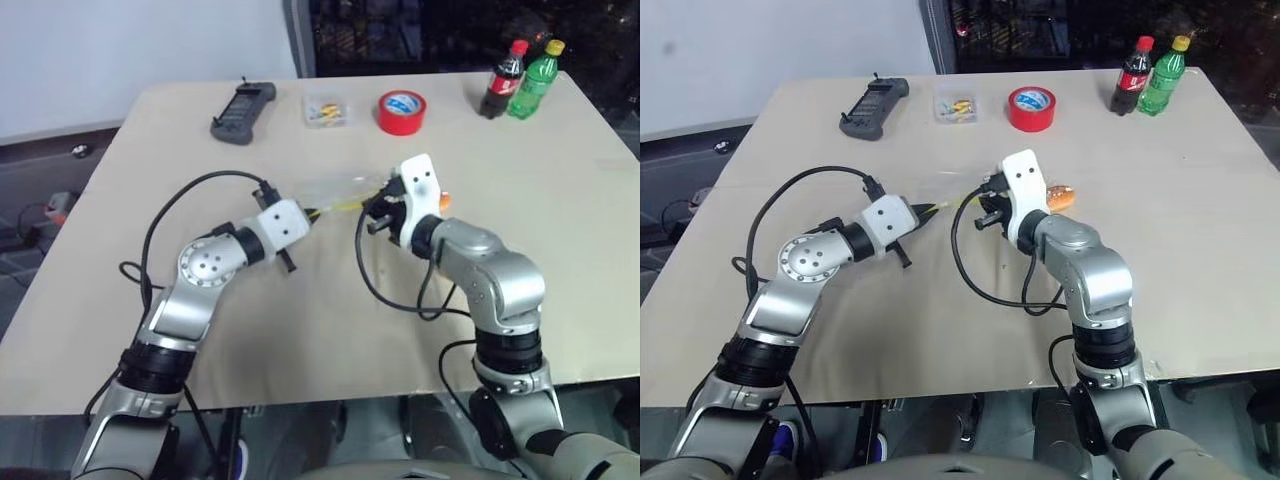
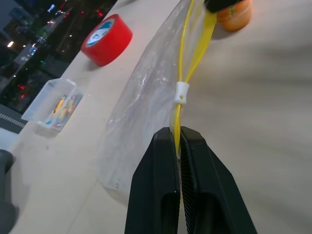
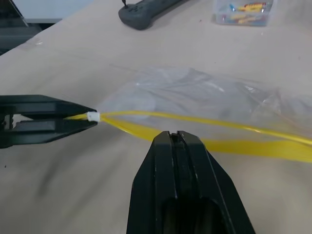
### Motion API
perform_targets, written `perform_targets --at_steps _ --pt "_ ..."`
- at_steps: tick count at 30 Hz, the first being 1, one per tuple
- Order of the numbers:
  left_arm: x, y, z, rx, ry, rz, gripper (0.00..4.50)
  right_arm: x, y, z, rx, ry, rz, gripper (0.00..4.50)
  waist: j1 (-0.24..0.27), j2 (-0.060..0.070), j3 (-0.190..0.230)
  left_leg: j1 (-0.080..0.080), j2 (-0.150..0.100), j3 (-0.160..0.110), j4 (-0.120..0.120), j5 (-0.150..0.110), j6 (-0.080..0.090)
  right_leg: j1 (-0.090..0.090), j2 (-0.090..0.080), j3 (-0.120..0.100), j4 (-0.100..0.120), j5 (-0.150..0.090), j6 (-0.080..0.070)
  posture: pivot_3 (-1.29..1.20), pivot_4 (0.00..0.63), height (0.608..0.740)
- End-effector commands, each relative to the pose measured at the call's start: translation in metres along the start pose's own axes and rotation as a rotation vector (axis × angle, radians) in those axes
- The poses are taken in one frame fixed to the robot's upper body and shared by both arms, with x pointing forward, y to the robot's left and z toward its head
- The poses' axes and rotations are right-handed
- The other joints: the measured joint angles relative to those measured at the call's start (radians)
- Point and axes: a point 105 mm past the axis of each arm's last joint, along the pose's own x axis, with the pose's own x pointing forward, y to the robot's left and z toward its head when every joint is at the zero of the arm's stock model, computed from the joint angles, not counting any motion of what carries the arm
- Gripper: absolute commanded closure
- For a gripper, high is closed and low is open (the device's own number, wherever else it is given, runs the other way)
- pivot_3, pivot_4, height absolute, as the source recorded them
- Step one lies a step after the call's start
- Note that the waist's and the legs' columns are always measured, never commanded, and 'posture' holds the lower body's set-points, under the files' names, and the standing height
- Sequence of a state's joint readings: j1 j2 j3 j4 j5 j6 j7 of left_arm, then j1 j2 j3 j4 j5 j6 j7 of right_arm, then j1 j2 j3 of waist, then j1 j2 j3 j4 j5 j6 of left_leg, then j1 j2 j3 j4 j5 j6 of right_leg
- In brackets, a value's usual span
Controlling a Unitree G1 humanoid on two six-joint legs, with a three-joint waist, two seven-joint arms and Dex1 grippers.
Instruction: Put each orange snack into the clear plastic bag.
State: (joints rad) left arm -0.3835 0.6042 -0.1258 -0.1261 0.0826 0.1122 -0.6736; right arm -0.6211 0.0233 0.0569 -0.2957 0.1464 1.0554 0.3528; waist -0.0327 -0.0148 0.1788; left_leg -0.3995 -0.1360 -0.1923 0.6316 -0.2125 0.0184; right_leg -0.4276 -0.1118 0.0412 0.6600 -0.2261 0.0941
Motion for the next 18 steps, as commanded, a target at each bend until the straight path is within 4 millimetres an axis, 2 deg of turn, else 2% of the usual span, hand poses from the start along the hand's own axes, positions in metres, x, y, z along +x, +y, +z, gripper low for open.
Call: perform_targets --at_steps 1,4,8,10,15,17,18 --pt "-0.005 0.004 0.014 0.05 -0.047 0.015 4.5 0.01 -0.001 0.017 0.026 -0.071 -0.03 4.46 -0.006 0.0 0.0 0.0 0.0 0.0 0.0 0.0 0.0 0.0 0.0 0.0 0.0 0.0 0.0 0.0 0.15 0.74" --pt "-0.006 0.002 0.015 0.051 -0.053 0.006 4.5 0.021 -0.015 0.013 -0.006 -0.059 -0.118 4.46 -0.008 0.0 0.0 0.0 0.001 0.0 0.0 0.0 0.0 0.0 0.001 0.0 0.001 0.0 -0.001 0.0 0.15 0.74" --pt "-0.012 0.002 0.017 0.057 -0.066 -0.018 4.5 0.029 -0.03 0.009 -0.368 -0.068 -0.231 4.46 -0.01 0.0 0.0 0.0 0.001 0.001 0.0 0.0 0.0 -0.002 0.001 0.001 0.001 0.0 -0.001 0.0 0.15 0.74" --pt "-0.017 0.002 0.018 0.047 -0.071 -0.037 4.5 0.03 -0.022 0.009 -0.658 -0.103 -0.189 4.46 -0.01 0.0 0.0 0.0 0.001 0.003 0.0 0.0 0.0 -0.003 0.001 0.003 0.001 0.0 -0.001 0.0 0.15 0.74" --pt "-0.028 0.007 0.01 0.071 -0.038 -0.056 4.5 0.027 -0.007 -0.009 -1.183 -0.091 -0.015 4.46 -0.013 0.0 0.0 0.0 0.003 0.006 0.0 0.0 -0.001 -0.004 0.003 0.005 0.0 0.0 -0.001 0.0 0.15 0.74" --pt "-0.028 0.01 0.009 0.075 -0.029 -0.048 4.5 0.03 -0.009 -0.011 -1.294 -0.097 -0.006 3.93 -0.013 0.0 0.0 0.0 0.003 0.007 0.0 0.0 -0.001 -0.004 0.004 0.005 0.001 0.0 0.0 0.0 0.15 0.74" --pt "-0.027 0.011 0.009 0.071 -0.027 -0.039 4.5 0.031 -0.01 -0.01 -1.326 -0.099 -0.006 3.84 -0.012 0.0 0.0 0.0 0.004 0.007 0.0 0.0 -0.001 -0.004 0.004 0.005 0.001 0.0 -0.001 0.0 0.15 0.74"
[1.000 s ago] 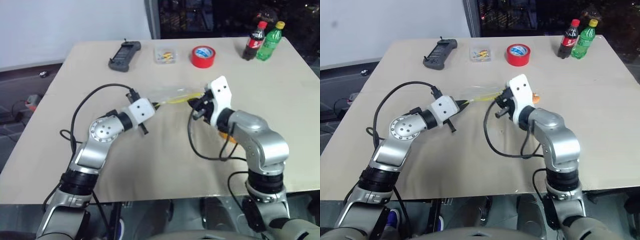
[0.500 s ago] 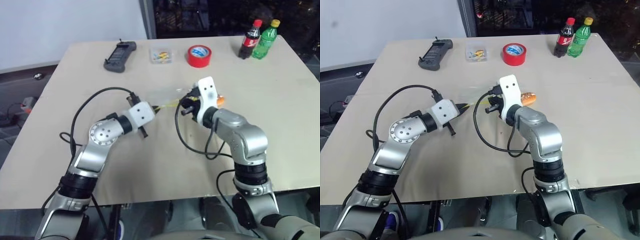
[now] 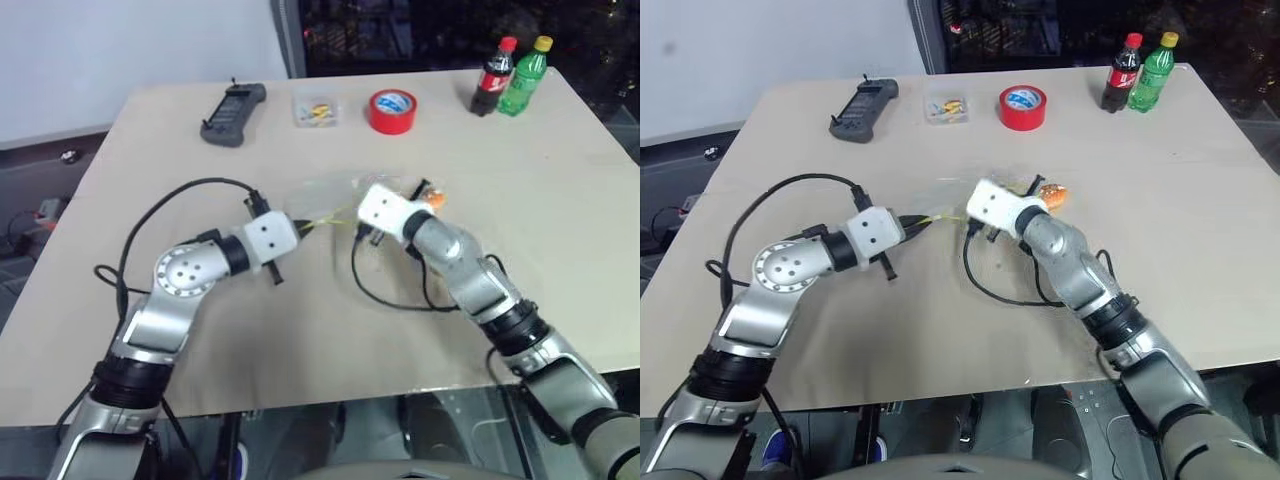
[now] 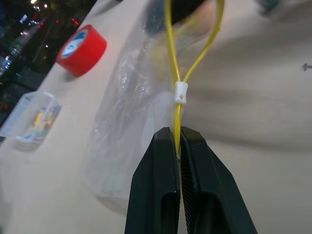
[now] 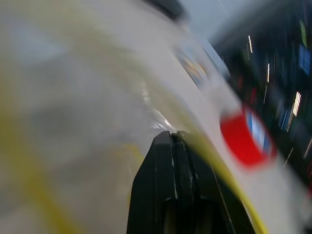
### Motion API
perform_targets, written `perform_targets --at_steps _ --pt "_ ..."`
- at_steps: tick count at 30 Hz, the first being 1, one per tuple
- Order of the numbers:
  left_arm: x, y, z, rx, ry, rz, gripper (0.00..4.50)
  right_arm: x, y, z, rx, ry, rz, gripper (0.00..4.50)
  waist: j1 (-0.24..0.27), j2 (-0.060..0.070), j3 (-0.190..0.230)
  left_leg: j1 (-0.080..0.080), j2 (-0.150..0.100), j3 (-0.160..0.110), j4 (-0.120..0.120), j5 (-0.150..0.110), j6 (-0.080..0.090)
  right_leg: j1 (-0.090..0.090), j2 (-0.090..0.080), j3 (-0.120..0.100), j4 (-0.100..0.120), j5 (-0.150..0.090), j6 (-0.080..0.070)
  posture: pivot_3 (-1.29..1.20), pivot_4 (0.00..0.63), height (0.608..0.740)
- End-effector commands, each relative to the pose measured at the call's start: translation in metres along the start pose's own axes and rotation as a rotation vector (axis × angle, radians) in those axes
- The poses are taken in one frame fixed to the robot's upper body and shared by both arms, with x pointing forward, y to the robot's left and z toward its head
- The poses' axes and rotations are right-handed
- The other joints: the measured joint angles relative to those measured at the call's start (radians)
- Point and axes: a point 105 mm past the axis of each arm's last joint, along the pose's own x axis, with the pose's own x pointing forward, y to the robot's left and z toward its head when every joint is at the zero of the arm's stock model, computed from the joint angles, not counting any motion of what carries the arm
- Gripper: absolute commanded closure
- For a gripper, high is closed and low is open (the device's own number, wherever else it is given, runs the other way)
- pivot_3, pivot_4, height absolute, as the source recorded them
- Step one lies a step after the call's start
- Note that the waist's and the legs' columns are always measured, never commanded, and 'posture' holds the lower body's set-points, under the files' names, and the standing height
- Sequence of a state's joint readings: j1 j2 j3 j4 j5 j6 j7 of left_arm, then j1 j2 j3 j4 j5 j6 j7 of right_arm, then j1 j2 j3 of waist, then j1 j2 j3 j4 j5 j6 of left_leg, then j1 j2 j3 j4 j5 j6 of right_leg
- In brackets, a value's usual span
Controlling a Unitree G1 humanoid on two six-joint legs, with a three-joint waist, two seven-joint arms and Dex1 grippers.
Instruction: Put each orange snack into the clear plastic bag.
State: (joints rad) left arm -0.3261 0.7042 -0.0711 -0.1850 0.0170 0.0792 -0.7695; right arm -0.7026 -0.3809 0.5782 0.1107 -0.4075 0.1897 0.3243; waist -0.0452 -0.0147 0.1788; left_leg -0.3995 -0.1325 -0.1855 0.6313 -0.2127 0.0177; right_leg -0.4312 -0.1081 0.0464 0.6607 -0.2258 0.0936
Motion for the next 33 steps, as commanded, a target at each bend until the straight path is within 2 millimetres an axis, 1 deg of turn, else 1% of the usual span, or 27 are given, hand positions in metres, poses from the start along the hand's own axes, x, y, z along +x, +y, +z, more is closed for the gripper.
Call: perform_targets --at_steps 1,2,3,4,6,8,9,11,14,16,18,20,22,24,26,28,31,33 --pt "-0.004 0.011 0.008 0.027 -0.021 0.047 4.5 0.007 -0.012 0.016 -0.178 -0.084 -0.029 3.39 0.001 0.0 0.0 0.0 0.0 0.0 0.0 0.0 0.0 0.0 0.0 0.0 0.0 0.0 0.0 0.0 0.15 0.74" --pt "-0.003 0.012 0.009 0.018 -0.019 0.058 4.5 0.008 -0.013 0.016 -0.187 -0.085 -0.035 2.99 0.001 0.0 0.0 0.0 0.0 0.0 0.0 0.0 0.0 0.0 0.0 0.0 0.0 0.0 0.0 0.0 0.15 0.74" --pt "-0.003 0.013 0.009 0.011 -0.016 0.067 4.5 0.009 -0.015 0.015 -0.191 -0.083 -0.04 2.4 0.002 0.0 0.0 0.0 0.0 0.0 0.0 0.0 0.0 0.0 0.0 0.0 0.0 0.0 0.0 0.0 0.15 0.74" --pt "-0.003 0.014 0.008 0.007 -0.012 0.072 4.5 0.009 -0.016 0.014 -0.195 -0.079 -0.043 1.95 0.003 0.0 0.0 0.0 0.0 0.0 0.0 0.0 0.0 0.0 0.0 0.0 0.0 0.0 0.0 0.0 0.15 0.74" --pt "-0.003 0.014 0.007 0.001 -0.001 0.084 4.5 0.009 -0.019 0.012 -0.202 -0.074 -0.047 0.87 0.003 0.0 0.0 0.0 0.0 0.0 0.0 0.0 0.0 0.0 0.001 0.0 0.0 0.0 -0.001 0.0 0.15 0.74" --pt "-0.004 0.017 0.005 -0.01 0.015 0.109 4.5 0.006 -0.023 0.011 -0.185 -0.071 -0.048 0.17 0.003 0.0 0.0 0.0 0.0 0.0 0.0 0.0 0.0 0.0 0.001 0.0 0.0 0.0 -0.001 0.0 0.15 0.74" --pt "-0.004 0.019 0.002 -0.012 0.036 0.126 4.5 0.001 -0.025 0.009 -0.122 -0.063 -0.036 0.03 0.003 0.0 0.0 0.0 0.0 0.0 0.0 0.0 0.0 0.0 0.001 0.001 0.0 0.0 -0.001 0.0 0.15 0.74" --pt "-0.004 0.023 -0.003 -0.01 0.065 0.147 4.5 -0.007 -0.026 0.007 -0.011 -0.057 -0.013 0.03 0.005 0.0 0.0 0.0 0.0 0.0 0.0 0.0 0.0 0.0 0.001 0.001 -0.001 0.0 -0.001 0.0 0.15 0.74" --pt "-0.003 0.027 -0.01 -0.021 0.103 0.179 4.5 -0.028 -0.032 0.004 0.187 -0.055 0.034 0.03 0.01 0.0 0.0 -0.001 0.0 -0.001 0.0 0.0 0.0 0.0 0.001 0.0 -0.001 0.0 -0.001 0.0 0.15 0.74" --pt "-0.002 0.029 -0.013 -0.036 0.114 0.189 4.5 -0.052 -0.037 -0.006 0.315 -0.02 0.06 0.03 0.012 0.0 0.0 -0.001 0.0 -0.001 0.0 0.0 0.0 0.001 0.001 0.0 -0.001 0.0 -0.001 0.0 0.15 0.74" --pt "0.0 0.028 -0.013 -0.037 0.114 0.184 4.5 -0.073 -0.04 -0.023 0.405 0.052 0.074 0.03 0.015 0.0 0.0 -0.001 0.0 -0.001 0.001 0.0 0.0 0.0 0.001 0.0 -0.001 0.0 -0.001 0.0 0.15 0.74" --pt "0.0 0.027 -0.012 -0.04 0.109 0.175 4.5 -0.095 -0.035 -0.035 0.438 0.106 0.128 0.03 0.02 0.0 0.0 -0.001 0.0 -0.001 0.001 -0.001 0.001 0.001 0.0 0.0 -0.001 0.0 0.0 0.0 0.15 0.74" --pt "0.0 0.026 -0.011 -0.043 0.107 0.17 4.5 -0.112 -0.03 -0.043 0.467 0.148 0.176 0.03 0.02 0.0 0.0 -0.001 0.0 -0.001 0.001 -0.002 0.003 0.001 0.001 0.0 -0.001 0.0 0.0 0.0 0.15 0.74" --pt "0.0 0.023 -0.01 -0.047 0.1 0.156 4.5 -0.134 -0.021 -0.056 0.526 0.216 0.223 0.03 0.02 0.0 0.0 0.0 0.002 0.0 0.001 -0.003 0.004 0.001 0.001 0.0 -0.001 0.0 0.0 0.0 0.15 0.74" --pt "0.0 0.02 -0.009 -0.055 0.092 0.141 4.5 -0.15 -0.013 -0.064 0.57 0.264 0.26 0.03 0.025 0.0 0.0 -0.001 0.002 0.0 0.001 -0.003 0.004 0.001 0.001 0.0 -0.001 0.0 0.0 0.0 0.15 0.74" --pt "0.0 0.017 -0.009 -0.062 0.087 0.129 4.5 -0.158 -0.004 -0.072 0.624 0.304 0.282 0.03 0.028 0.0 0.0 -0.001 0.002 0.001 0.001 -0.003 0.004 0.001 0.001 0.001 -0.002 0.0 0.0 0.0 0.15 0.74" --pt "0.001 0.016 -0.007 -0.067 0.079 0.121 4.5 -0.165 0.009 -0.085 0.67 0.353 0.311 0.03 0.029 0.0 0.0 0.0 0.002 0.002 0.002 -0.003 0.004 0.002 0.001 0.001 -0.002 0.0 0.0 0.0 0.15 0.74" --pt "0.001 0.017 -0.004 -0.067 0.071 0.116 4.5 -0.163 0.011 -0.096 0.713 0.378 0.274 0.44 0.031 -0.001 0.0 0.0 0.002 0.002 0.002 -0.003 0.004 0.002 0.001 0.001 -0.002 0.0 0.0 0.0 0.15 0.74"
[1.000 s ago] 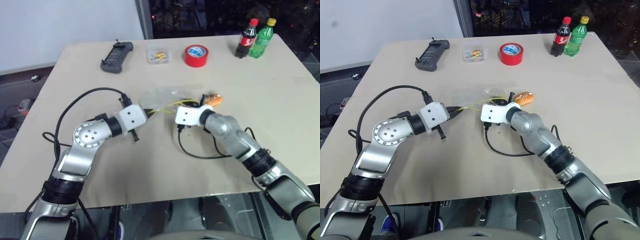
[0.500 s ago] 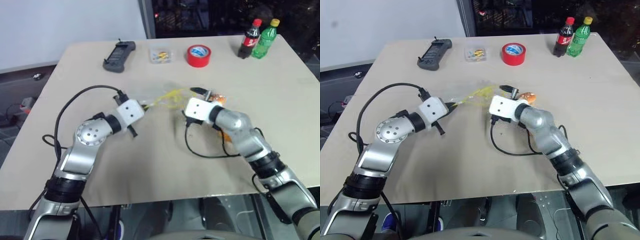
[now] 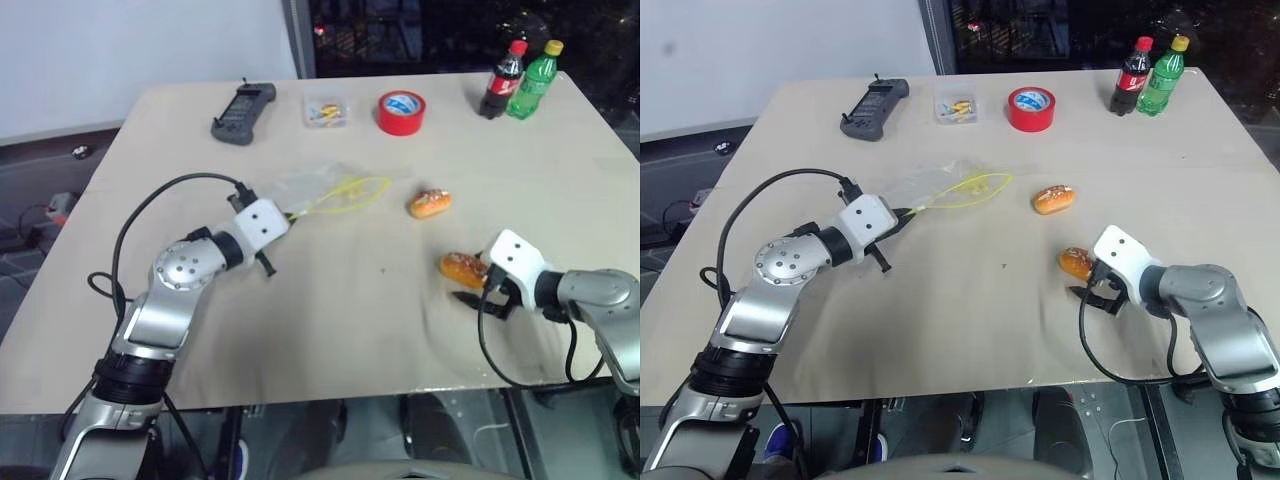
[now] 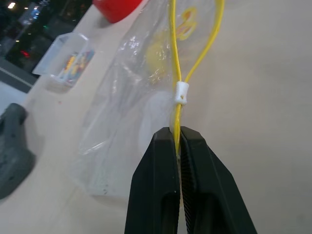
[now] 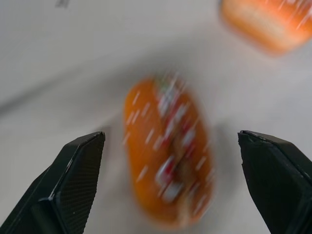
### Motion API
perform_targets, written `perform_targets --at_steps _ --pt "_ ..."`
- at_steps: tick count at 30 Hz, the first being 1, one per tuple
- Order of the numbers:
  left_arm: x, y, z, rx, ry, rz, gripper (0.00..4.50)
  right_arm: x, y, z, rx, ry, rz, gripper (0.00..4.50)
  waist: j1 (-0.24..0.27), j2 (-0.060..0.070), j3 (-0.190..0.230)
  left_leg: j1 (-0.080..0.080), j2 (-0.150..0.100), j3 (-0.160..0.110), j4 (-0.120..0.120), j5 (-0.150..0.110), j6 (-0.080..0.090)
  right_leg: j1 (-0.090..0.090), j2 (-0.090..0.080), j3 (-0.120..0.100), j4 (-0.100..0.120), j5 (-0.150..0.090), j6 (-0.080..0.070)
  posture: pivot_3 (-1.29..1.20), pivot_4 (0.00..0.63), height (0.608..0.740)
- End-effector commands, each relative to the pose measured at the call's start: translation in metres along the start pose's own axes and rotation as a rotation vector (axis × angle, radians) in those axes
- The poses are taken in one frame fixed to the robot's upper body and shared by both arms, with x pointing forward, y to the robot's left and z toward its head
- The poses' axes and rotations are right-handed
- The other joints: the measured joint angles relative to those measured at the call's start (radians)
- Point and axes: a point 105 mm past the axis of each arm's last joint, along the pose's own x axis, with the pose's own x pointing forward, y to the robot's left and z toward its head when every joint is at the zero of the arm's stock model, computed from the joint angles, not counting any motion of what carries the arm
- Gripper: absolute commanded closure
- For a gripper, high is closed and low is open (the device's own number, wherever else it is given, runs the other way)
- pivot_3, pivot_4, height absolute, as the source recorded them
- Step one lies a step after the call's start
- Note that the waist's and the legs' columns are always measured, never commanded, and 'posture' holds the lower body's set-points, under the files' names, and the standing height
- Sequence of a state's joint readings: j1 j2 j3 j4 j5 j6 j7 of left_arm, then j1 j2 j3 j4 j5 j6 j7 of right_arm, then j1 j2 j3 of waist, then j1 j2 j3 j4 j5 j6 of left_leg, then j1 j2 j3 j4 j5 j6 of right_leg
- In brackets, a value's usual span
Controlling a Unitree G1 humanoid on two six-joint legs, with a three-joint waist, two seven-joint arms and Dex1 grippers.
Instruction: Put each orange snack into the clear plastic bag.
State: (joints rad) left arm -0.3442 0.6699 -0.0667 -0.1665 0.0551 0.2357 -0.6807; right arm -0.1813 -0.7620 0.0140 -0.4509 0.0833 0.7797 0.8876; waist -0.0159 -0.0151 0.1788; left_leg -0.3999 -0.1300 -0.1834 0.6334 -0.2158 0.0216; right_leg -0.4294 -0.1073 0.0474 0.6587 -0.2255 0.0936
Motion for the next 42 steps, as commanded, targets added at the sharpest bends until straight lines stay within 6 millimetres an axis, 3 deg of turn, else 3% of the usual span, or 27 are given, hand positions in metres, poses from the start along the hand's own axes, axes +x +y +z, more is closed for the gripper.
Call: perform_targets --at_steps 1,4,6,10,15,26,36,42 --pt "-0.003 0.006 0.017 0.03 -0.056 0.006 4.5 0.0 -0.013 -0.007 0.054 -0.01 -0.06 0.8 0.003 -0.001 0.0 0.0 0.0 0.0 0.0 0.0 0.0 0.001 0.0 0.0 0.0 0.0 0.0 0.0 0.15 0.74" --pt "-0.004 0.006 0.018 0.029 -0.062 0.002 4.5 0.0 -0.013 0.0 0.069 -0.046 -0.059 1.93 0.004 -0.001 0.0 0.0 0.0 0.0 0.001 0.0 0.0 0.001 0.0 0.0 0.0 0.0 0.0 0.0 0.15 0.74" --pt "-0.004 0.005 0.019 0.035 -0.068 0.001 4.5 -0.001 -0.011 0.005 0.075 -0.069 -0.061 2.44 0.004 -0.001 0.0 0.0 0.0 -0.001 0.001 0.0 0.0 0.001 0.0 -0.001 0.0 0.0 0.0 0.0 0.15 0.74" --pt "-0.003 0.004 0.02 0.034 -0.076 0.0 4.5 0.002 -0.009 0.016 0.088 -0.117 -0.07 2.44 0.004 -0.001 0.0 0.0 0.0 -0.001 0.001 0.0 0.0 0.001 0.0 -0.001 0.0 0.0 0.0 0.0 0.15 0.74" --pt "-0.003 0.003 0.021 0.034 -0.086 0.0 4.5 0.013 0.001 0.053 0.145 -0.252 -0.04 2.44 0.001 -0.001 0.0 0.0 0.0 -0.001 0.001 0.0 0.0 0.001 0.0 0.0 0.0 0.0 0.0 0.0 0.15 0.74" --pt "-0.004 -0.011 0.03 0.11 -0.138 -0.057 4.5 0.058 0.007 0.116 0.157 -0.349 0.006 2.44 0.002 -0.001 0.0 0.0 0.0 -0.001 0.001 0.002 -0.003 0.001 0.0 0.0 -0.001 0.0 0.0 0.0 0.15 0.74" --pt "-0.008 -0.04 0.036 0.203 -0.176 -0.122 4.5 0.087 0.01 0.126 0.144 -0.302 0.02 2.44 -0.001 0.0 0.0 0.0 0.0 -0.001 0.0 0.002 -0.004 0.0 0.001 0.0 0.0 0.0 -0.001 0.0 0.15 0.74" --pt "-0.01 -0.046 0.034 0.199 -0.171 -0.134 4.5 0.116 0.019 0.14 0.277 -0.338 0.045 2.44 -0.005 0.0 0.0 0.0 0.0 -0.001 0.0 0.002 -0.004 -0.001 0.001 0.0 0.0 0.001 -0.001 0.0 0.15 0.74"
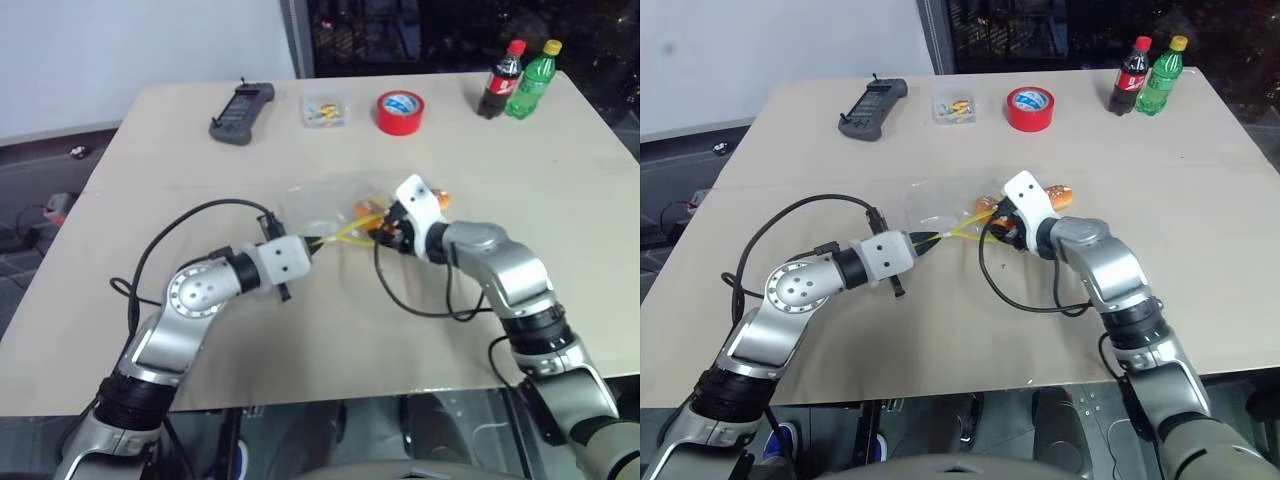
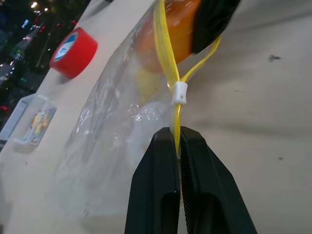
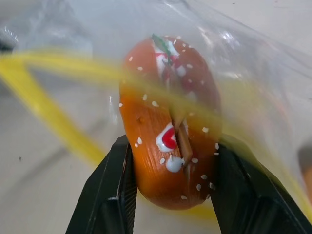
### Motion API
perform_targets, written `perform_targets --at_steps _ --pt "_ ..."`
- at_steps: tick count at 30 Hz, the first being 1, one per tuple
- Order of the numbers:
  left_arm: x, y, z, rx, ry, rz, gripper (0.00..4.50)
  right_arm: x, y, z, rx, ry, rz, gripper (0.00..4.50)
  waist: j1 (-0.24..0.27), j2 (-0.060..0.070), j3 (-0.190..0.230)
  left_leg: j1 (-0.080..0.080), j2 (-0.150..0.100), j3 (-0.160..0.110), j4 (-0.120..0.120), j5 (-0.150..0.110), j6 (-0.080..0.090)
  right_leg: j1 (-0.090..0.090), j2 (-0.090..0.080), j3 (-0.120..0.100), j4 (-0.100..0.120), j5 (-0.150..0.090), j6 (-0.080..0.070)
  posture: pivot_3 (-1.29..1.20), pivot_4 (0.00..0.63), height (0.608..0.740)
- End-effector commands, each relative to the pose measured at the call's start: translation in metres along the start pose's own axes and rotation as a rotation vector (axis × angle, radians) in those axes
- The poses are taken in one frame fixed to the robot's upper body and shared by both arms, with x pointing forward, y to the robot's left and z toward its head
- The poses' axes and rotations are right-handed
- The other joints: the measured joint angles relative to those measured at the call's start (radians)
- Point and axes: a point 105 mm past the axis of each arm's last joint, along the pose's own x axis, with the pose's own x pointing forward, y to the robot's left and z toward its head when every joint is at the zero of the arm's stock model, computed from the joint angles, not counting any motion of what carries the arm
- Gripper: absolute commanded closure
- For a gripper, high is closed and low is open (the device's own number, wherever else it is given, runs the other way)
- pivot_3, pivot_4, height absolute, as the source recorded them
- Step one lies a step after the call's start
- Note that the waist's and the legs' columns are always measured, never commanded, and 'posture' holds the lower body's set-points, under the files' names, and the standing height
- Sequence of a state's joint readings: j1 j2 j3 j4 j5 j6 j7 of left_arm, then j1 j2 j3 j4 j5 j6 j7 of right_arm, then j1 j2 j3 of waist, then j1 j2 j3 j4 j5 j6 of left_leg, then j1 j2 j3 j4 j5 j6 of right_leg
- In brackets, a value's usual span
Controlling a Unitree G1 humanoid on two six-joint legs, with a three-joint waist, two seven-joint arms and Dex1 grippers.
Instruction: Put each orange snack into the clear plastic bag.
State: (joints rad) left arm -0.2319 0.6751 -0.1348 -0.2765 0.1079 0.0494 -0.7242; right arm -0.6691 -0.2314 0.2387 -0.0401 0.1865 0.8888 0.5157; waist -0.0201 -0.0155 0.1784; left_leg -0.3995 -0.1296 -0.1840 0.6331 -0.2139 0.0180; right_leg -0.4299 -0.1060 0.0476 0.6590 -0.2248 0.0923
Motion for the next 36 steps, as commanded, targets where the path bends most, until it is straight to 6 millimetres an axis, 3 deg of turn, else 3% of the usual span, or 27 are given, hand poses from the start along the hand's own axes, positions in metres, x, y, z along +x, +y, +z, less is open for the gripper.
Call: perform_targets --at_steps 1,2,6,7,9,15,19,23,26,29,36 --pt "-0.003 0.002 0.012 0.032 -0.034 0.015 4.5 0.018 0.002 0.022 0.044 -0.098 -0.009 2.44 -0.003 0.0 0.0 0.0 0.0 0.0 0.0 0.0 0.0 0.0 0.0 0.0 0.0 0.0 0.0 0.0 0.15 0.74" --pt "-0.003 0.002 0.011 0.019 -0.029 0.021 4.5 0.023 0.001 0.023 0.053 -0.106 -0.025 2.44 -0.004 0.0 0.0 0.0 0.0 0.0 0.0 0.0 0.0 0.0 0.0 0.001 0.0 0.001 -0.001 0.0 0.15 0.74" --pt "-0.003 0.008 0.003 -0.068 0.017 0.077 4.5 0.034 0.0 0.024 0.042 -0.118 -0.048 1.34 -0.014 0.0 0.0 0.0 0.0 0.0 0.0 0.0 0.0 -0.001 0.001 0.001 0.001 0.001 -0.001 0.0 0.15 0.74" --pt "-0.003 0.011 -0.001 -0.088 0.041 0.098 4.5 0.032 0.002 0.026 0.031 -0.13 -0.04 0.69 -0.015 0.0 0.0 0.0 0.0 0.0 0.0 0.0 0.0 0.0 0.001 0.001 0.001 0.001 -0.001 0.0 0.15 0.74" --pt "-0.004 0.015 -0.007 -0.115 0.077 0.129 4.5 0.025 0.006 0.03 0.022 -0.148 -0.013 0.05 -0.017 0.0 0.0 0.0 0.0 0.0 0.0 0.0 0.0 -0.001 0.001 0.001 0.001 0.001 -0.001 0.0 0.15 0.74" --pt "-0.008 0.03 -0.024 -0.196 0.169 0.242 4.5 -0.034 0.016 0.039 -0.081 -0.26 0.127 0.05 -0.017 0.0 0.0 0.0 0.0 -0.001 0.0 -0.001 0.001 -0.001 0.001 0.0 0.001 0.001 -0.001 0.0 0.15 0.74" --pt "-0.009 0.037 -0.029 -0.223 0.197 0.28 4.5 -0.057 -0.01 0.04 -0.267 -0.296 -0.001 0.05 -0.019 0.0 0.0 0.0 0.0 -0.001 0.0 -0.002 0.003 -0.001 0.001 0.0 0.001 0.001 -0.001 0.0 0.15 0.74" --pt "-0.008 0.038 -0.027 -0.223 0.197 0.281 4.5 -0.059 -0.063 0.031 -0.226 -0.194 -0.234 0.05 -0.02 0.0 0.0 0.001 0.001 0.001 0.0 -0.002 0.003 -0.001 0.001 0.0 0.002 0.001 -0.001 0.0 0.15 0.74" --pt "-0.009 0.04 -0.026 -0.22 0.201 0.291 4.5 -0.056 -0.105 0.022 -0.031 -0.158 -0.474 0.05 -0.019 0.0 0.0 0.001 0.001 0.002 0.0 -0.001 0.001 -0.001 0.001 0.002 0.002 0.001 -0.002 0.0 0.15 0.74" --pt "-0.01 0.04 -0.026 -0.222 0.206 0.298 4.5 -0.051 -0.109 0.023 0.064 -0.184 -0.541 0.05 -0.017 0.0 0.0 0.001 0.001 0.002 0.0 0.0 -0.001 -0.001 0.001 0.002 0.002 0.001 -0.002 0.0 0.15 0.74" --pt "-0.012 0.039 -0.027 -0.23 0.22 0.305 4.5 -0.04 -0.092 0.018 0.186 -0.204 -0.629 0.05 -0.019 0.0 0.0 0.0 0.001 0.003 -0.001 0.0 -0.001 -0.002 0.001 0.005 0.002 0.001 -0.002 0.0 0.15 0.74"
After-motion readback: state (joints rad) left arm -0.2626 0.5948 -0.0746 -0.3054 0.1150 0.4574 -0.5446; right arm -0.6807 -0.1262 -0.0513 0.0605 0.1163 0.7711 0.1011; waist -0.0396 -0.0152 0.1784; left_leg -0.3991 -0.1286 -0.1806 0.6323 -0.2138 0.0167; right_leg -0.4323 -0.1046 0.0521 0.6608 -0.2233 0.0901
